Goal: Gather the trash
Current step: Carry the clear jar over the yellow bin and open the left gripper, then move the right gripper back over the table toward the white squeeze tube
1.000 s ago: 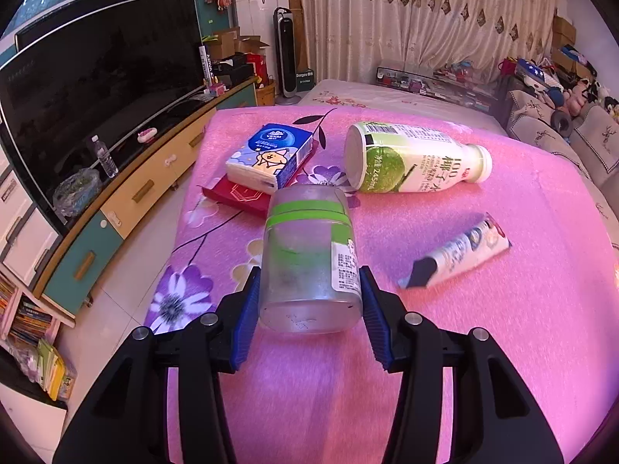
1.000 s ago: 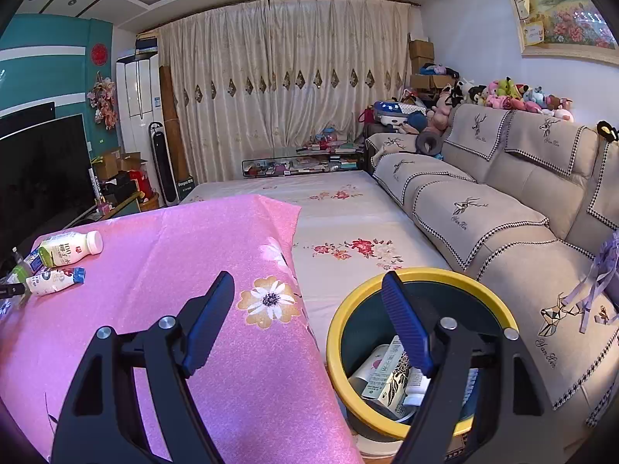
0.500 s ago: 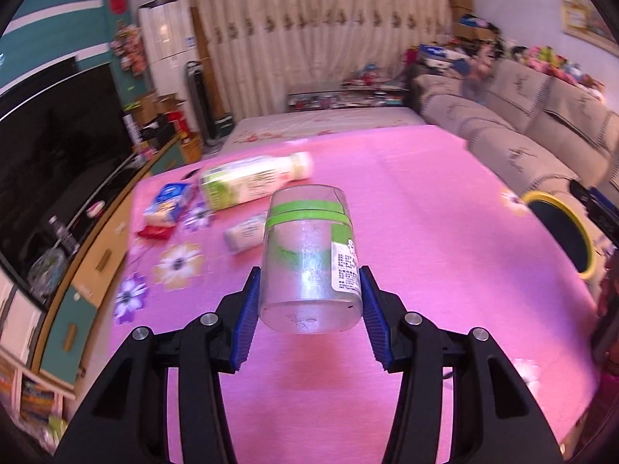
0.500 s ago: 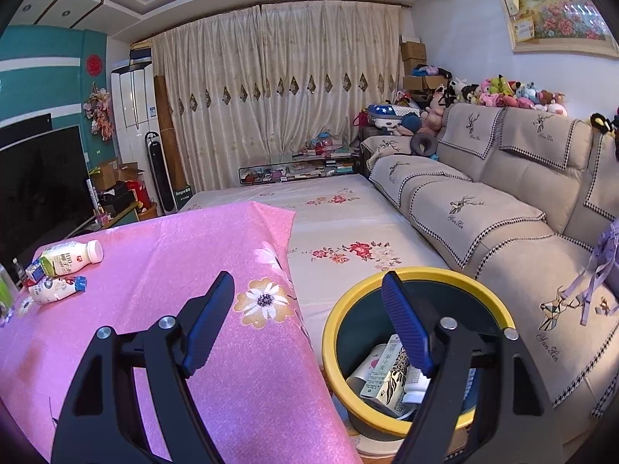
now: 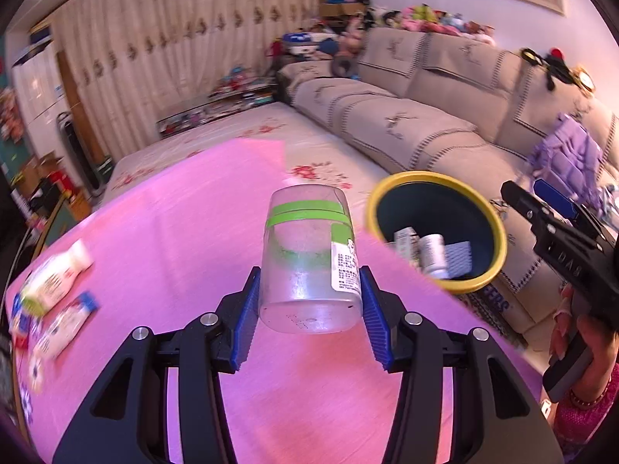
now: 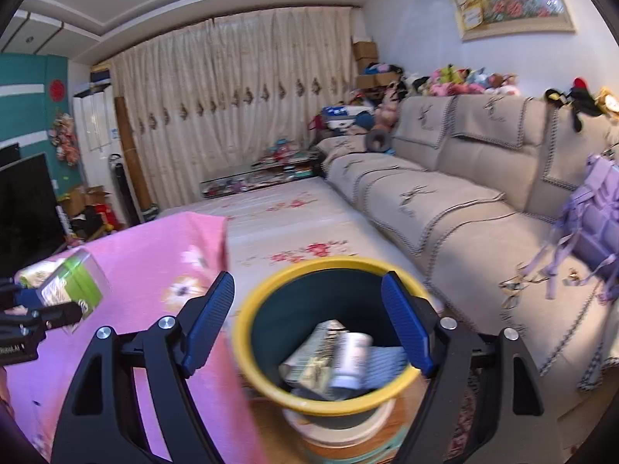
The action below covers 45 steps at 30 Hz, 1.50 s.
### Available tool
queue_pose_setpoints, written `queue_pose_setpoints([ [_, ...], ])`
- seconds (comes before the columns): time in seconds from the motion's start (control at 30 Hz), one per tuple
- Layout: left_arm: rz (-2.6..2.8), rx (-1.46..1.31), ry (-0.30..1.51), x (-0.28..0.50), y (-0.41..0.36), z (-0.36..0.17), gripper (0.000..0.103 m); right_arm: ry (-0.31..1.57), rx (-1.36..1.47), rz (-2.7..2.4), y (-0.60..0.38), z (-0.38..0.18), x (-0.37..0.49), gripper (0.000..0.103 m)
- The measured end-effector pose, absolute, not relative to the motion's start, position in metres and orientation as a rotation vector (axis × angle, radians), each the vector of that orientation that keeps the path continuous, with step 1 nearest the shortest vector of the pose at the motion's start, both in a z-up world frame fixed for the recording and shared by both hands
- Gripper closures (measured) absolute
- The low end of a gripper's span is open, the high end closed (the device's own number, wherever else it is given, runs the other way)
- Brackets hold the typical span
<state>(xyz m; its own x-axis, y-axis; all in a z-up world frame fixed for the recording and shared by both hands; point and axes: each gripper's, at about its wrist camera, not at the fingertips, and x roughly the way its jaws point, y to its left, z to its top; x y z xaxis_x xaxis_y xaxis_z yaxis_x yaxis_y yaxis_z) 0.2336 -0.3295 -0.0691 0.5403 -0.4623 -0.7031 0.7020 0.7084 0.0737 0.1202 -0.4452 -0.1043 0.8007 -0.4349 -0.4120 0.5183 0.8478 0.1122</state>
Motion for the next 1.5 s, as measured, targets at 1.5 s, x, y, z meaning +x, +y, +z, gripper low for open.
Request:
queue_pose_setpoints([
  [1.5, -0.125, 0.109, 0.507, 0.259, -0.091, -0.048, 0.021, 0.394, 0.265, -0.368, -0.42, -0.092, 0.124, 0.028],
])
